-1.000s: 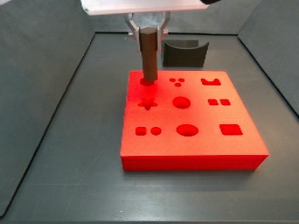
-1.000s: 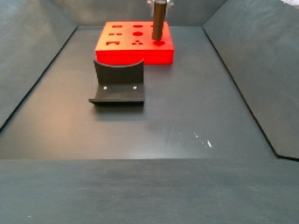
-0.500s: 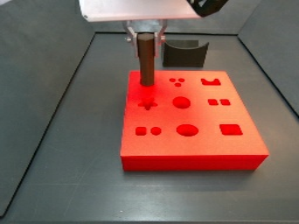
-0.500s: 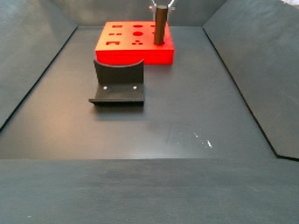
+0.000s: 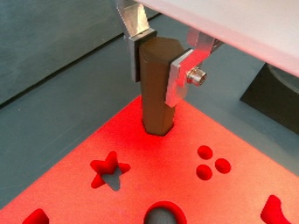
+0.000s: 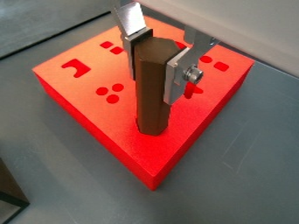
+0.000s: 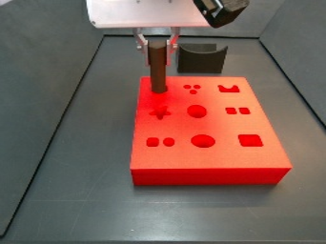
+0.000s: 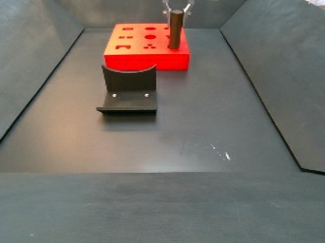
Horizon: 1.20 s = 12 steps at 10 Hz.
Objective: Insert the hexagon object.
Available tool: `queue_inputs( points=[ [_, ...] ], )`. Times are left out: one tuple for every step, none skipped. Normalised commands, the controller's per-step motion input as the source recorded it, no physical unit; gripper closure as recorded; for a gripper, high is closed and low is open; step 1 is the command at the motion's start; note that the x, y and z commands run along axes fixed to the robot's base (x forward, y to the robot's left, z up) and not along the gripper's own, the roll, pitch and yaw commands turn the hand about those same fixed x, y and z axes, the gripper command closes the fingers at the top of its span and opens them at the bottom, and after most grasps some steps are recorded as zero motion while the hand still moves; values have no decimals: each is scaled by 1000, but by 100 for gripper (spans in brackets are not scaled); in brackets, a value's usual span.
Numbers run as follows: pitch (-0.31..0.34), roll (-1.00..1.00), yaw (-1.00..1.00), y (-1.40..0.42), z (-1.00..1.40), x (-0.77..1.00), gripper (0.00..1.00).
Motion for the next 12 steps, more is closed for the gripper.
queue_inputs(
  points=[
    [-43,214,91,-43,-309,0,100],
    [0,339,11,-66,-686,0,100],
    [0,283,0,-109,-783,0,100],
    [0,280,0,-111,-800,0,100],
    [0,294,0,-109,-780,0,100],
    [13,230,0,-94,-837,0,100],
    [27,139,0,-29,-966,0,100],
    [90,53,0,-69,-994,0,100],
    [126,0,26,0,-997,0,100],
    [130,-10,17,0,-954,-26,100],
    [140,-74,37,0,-840,0,100],
    [126,-117,40,69,-786,0,100]
  ],
)
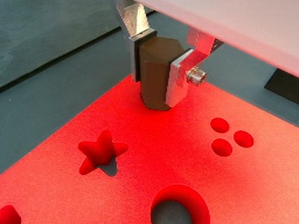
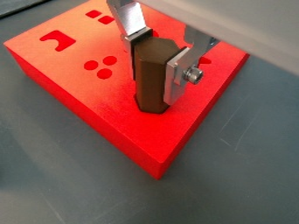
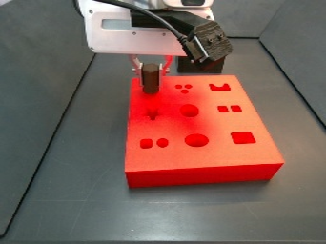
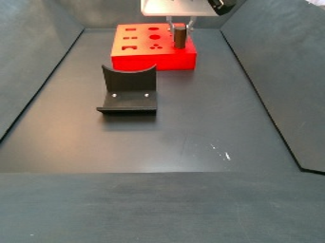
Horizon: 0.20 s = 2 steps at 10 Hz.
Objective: Insert the hexagon object.
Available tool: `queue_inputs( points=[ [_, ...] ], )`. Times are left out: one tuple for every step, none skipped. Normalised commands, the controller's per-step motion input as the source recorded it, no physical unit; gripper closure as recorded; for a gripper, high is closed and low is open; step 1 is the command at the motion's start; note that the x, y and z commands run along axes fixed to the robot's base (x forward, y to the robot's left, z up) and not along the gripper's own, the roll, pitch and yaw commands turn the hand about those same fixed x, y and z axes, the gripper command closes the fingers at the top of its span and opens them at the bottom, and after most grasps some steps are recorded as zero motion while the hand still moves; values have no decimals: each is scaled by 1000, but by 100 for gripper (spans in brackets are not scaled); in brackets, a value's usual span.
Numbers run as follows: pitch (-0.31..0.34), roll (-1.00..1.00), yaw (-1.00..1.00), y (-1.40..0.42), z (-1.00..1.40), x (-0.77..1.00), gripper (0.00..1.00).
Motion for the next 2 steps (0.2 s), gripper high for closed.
queue_inputs(
  points=[
    [124,-9,31,0,-200,20,100],
    [0,0,0,0,0,0,100]
  ],
)
